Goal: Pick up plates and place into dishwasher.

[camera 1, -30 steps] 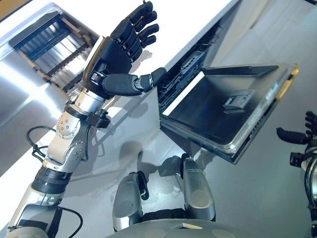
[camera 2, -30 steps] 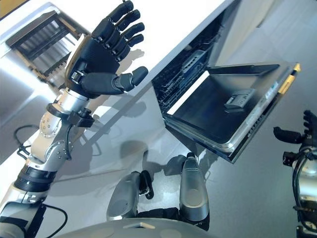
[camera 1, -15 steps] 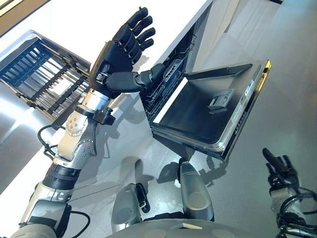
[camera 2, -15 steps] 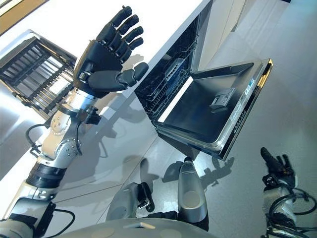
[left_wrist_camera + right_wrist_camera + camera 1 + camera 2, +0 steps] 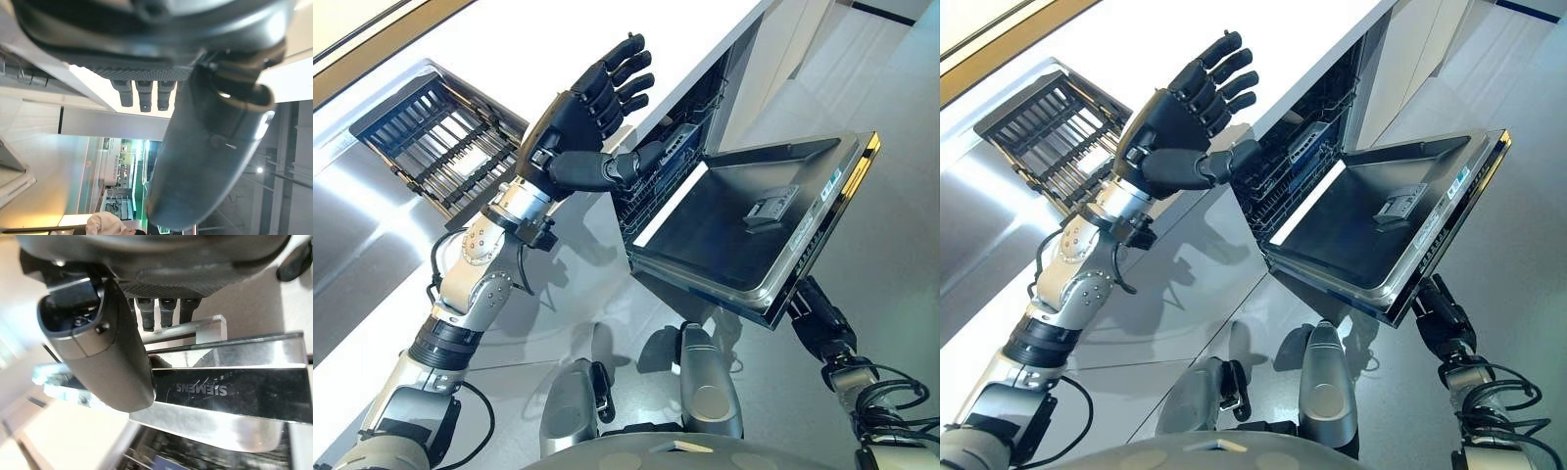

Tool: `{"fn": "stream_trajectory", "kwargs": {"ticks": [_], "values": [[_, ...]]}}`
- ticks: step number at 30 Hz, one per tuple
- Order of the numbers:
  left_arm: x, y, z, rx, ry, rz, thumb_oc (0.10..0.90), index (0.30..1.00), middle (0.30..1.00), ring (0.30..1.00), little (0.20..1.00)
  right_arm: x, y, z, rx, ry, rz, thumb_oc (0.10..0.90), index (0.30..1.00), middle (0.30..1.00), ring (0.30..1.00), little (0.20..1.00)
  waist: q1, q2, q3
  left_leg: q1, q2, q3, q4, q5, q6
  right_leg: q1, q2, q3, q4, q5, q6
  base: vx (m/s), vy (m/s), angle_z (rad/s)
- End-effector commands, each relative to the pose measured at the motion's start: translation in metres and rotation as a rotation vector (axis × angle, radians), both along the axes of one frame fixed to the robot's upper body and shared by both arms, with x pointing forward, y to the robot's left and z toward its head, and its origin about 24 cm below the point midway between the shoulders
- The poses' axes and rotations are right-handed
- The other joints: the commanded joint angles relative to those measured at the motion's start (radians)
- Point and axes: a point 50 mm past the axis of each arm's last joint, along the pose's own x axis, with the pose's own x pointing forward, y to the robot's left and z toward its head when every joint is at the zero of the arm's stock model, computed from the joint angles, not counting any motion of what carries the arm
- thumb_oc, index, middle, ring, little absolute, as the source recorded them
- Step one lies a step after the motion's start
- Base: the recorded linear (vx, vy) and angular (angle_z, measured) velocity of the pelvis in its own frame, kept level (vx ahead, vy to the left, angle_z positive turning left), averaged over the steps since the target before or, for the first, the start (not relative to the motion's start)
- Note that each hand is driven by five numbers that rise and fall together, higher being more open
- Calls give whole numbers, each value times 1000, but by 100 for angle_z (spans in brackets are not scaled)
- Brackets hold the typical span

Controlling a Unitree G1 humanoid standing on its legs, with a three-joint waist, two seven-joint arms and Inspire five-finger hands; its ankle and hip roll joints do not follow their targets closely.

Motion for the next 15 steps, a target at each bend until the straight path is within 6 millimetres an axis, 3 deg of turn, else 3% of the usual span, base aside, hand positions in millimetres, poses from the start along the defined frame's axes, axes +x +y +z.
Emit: {"fn": "stream_trajectory", "kwargs": {"ticks": [1, 3, 6, 7, 10, 15], "values": [[-12, -8, 38, -95, -213, -83, 800, 900, 900, 900, 900, 117, 93, 103, 115, -557, 443, 800, 900, 900, 900, 900, 60, -18, -29, -25, -34, -17, 43, 11, 83, 99, 30, -28, 82, -65, -73, -7, -44, -1], [-10, -7, 37, -97, -210, -79, 800, 900, 900, 900, 900, 129, 107, 129, 136, -663, 509, 800, 900, 900, 900, 900, 66, -23, -29, -29, -34, -22, 48, 11, 82, 100, 31, -30, 86, -67, -71, 7, -44, 1], [-9, -6, 37, -96, -209, -80, 800, 900, 900, 900, 900, 136, 119, 152, 154, -760, 563, 800, 900, 900, 900, 900, 75, -28, -29, -34, -34, -28, 53, 12, 79, 103, 30, -33, 87, -67, -69, 12, -36, -3], [-7, -7, 39, -90, -208, -84, 800, 900, 900, 900, 900, 143, 124, 173, 150, -819, 604, 800, 900, 900, 900, 900, 84, -32, -31, -39, -34, -32, 58, 13, 76, 105, 27, -38, 87, -68, -68, 9, -42, -6], [-5, -10, 41, -85, -210, -91, 800, 900, 900, 900, 900, 149, 130, 193, 128, -865, 640, 800, 900, 900, 900, 900, 96, -37, -34, -42, -35, -43, 61, 14, 72, 113, 24, -45, 86, -67, -66, 16, -23, 0], [-2, -7, 41, -86, -201, -102, 800, 900, 900, 900, 900, 155, 130, 210, 124, -912, 627, 800, 900, 900, 900, 900, 118, -42, -42, -32, -41, -63, 61, 15, 69, 140, 19, -56, 83, -73, -69, 74, -17, 4]]}}
